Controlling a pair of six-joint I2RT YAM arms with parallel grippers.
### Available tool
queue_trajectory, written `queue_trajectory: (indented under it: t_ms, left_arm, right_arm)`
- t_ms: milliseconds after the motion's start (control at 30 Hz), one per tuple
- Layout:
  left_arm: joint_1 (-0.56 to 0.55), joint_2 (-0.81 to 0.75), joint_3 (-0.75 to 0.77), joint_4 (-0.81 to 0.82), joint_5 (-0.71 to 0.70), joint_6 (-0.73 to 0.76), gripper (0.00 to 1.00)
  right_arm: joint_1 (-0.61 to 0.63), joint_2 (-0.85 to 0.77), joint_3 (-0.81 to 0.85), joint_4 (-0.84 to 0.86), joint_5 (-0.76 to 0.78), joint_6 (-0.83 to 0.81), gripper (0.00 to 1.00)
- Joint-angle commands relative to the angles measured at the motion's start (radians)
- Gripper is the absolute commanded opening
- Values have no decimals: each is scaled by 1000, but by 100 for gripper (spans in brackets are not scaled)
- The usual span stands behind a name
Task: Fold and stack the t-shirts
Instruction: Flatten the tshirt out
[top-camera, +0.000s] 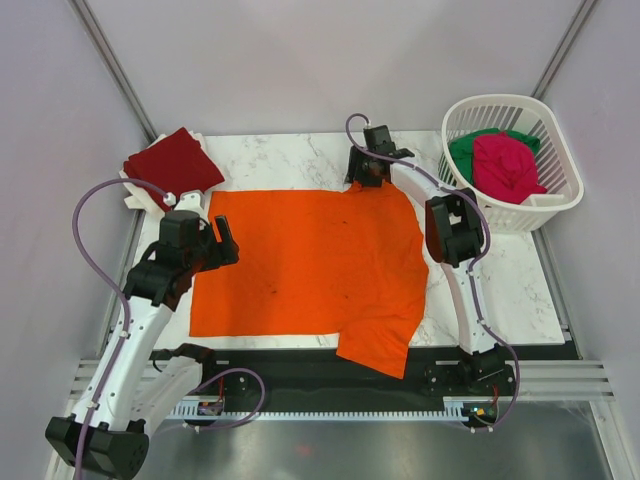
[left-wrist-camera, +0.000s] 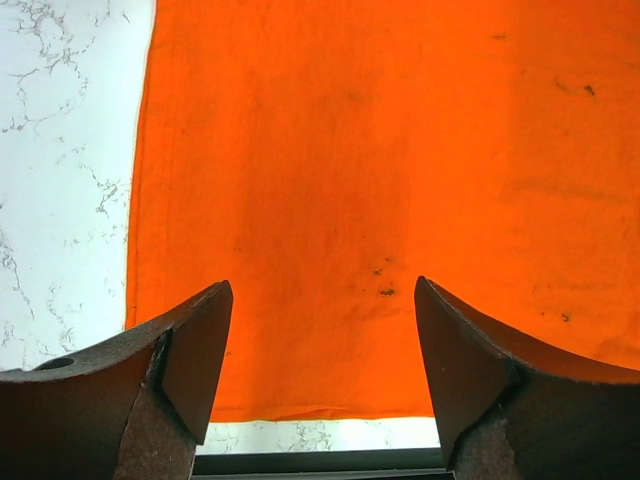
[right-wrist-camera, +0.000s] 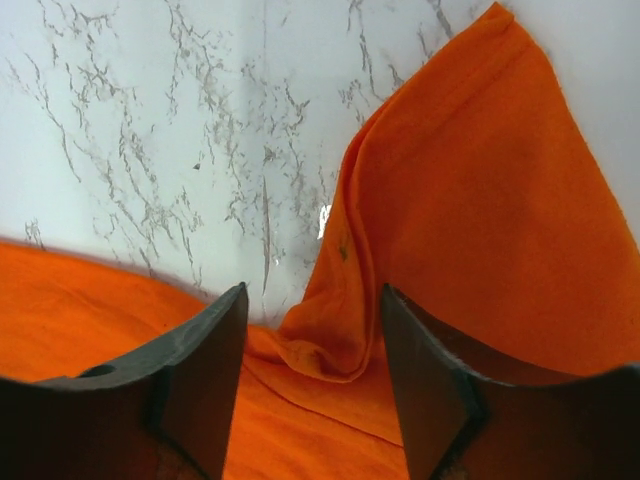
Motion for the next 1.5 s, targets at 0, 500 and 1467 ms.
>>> queue_trajectory:
  t_ms: [0, 500, 1467]
  left_arm:
    - [1, 0, 10, 40, -19, -16, 80]
    - [1, 3, 9, 38, -33, -16, 80]
    - [1, -34, 7, 34, -19, -20, 78]
  right_arm:
    - [7, 17, 48, 17, -2, 10, 61]
    - [12, 97, 191, 49, -68, 51, 22]
    - [4, -267, -360, 468, -93, 33, 83]
